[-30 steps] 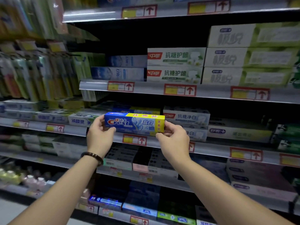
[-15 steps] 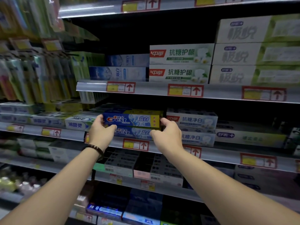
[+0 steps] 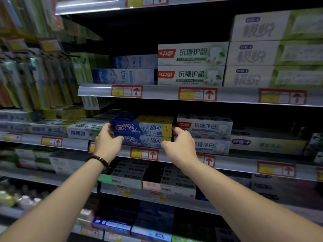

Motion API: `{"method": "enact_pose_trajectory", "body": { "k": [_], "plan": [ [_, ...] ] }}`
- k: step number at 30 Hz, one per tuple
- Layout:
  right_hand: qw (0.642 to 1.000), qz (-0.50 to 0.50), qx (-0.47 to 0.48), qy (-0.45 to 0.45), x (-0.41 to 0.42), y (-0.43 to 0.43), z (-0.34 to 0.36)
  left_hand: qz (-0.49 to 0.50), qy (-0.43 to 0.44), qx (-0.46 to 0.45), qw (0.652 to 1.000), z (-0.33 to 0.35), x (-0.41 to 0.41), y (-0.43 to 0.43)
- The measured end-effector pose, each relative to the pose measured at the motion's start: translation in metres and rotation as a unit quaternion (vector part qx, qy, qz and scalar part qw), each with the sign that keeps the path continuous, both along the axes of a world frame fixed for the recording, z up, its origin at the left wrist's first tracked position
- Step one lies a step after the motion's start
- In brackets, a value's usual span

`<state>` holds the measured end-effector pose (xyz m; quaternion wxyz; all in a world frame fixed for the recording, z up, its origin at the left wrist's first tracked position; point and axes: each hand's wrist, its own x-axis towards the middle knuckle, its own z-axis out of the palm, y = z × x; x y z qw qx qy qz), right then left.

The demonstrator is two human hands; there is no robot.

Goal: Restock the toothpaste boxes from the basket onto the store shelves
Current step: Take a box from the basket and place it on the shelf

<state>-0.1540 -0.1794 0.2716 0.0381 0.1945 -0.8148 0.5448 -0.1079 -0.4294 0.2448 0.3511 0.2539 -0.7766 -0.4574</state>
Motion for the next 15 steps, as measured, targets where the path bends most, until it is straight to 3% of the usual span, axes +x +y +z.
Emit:
{"method": "enact_pose_trajectory", "body": {
  "k": [15],
  "plan": [
    [0.999,0.004,0.031,0.009,0.0024,0.0073,0.0016,0.022,0.007,-0.001,1.000,0.0020,0.0019,0.0063]
  ]
}}
